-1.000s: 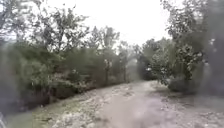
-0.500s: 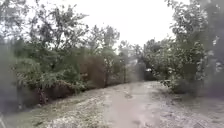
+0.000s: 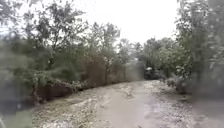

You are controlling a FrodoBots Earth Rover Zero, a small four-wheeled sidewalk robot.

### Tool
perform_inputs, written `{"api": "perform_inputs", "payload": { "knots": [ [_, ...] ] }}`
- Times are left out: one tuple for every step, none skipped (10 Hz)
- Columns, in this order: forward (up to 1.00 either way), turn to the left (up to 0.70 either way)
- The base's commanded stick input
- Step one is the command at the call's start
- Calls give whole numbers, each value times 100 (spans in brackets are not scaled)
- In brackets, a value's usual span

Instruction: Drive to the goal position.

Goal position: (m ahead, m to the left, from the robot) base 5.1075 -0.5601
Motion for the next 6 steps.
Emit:
{"api": "perform_inputs", "payload": {
  "knots": [
    [45,-23],
    [45,-10],
    [45,0],
    [45,0],
    [45,0],
    [45,0]
  ]
}}
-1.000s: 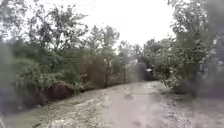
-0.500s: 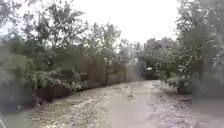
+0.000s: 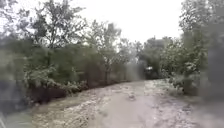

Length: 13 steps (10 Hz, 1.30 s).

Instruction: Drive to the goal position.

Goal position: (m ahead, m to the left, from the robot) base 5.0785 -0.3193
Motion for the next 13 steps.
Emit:
{"api": "perform_inputs", "payload": {
  "knots": [
    [45,0],
    [45,0],
    [45,0],
    [45,0],
    [45,0],
    [45,0],
    [45,0],
    [45,0],
    [45,0],
    [45,0],
    [45,0],
    [45,0],
    [45,0]
  ]
}}
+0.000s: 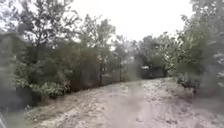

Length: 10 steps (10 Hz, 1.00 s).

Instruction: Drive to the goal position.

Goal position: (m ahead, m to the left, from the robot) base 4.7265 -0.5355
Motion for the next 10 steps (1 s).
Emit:
{"api": "perform_inputs", "payload": {
  "knots": [
    [45,0],
    [45,0],
    [45,0],
    [45,0],
    [45,0],
    [45,0],
    [45,0],
    [45,0],
    [45,0],
    [45,0]
  ]
}}
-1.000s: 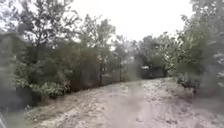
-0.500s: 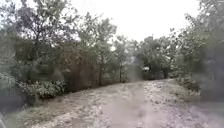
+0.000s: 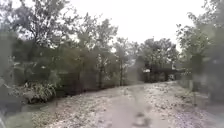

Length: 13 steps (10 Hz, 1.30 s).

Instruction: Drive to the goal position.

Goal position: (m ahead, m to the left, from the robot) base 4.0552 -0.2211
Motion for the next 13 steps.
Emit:
{"api": "perform_inputs", "payload": {
  "knots": [
    [45,0],
    [45,0],
    [45,0],
    [45,0],
    [45,0],
    [45,0],
    [45,0],
    [45,0],
    [45,0],
    [45,0],
    [45,0],
    [45,0],
    [45,0]
  ]
}}
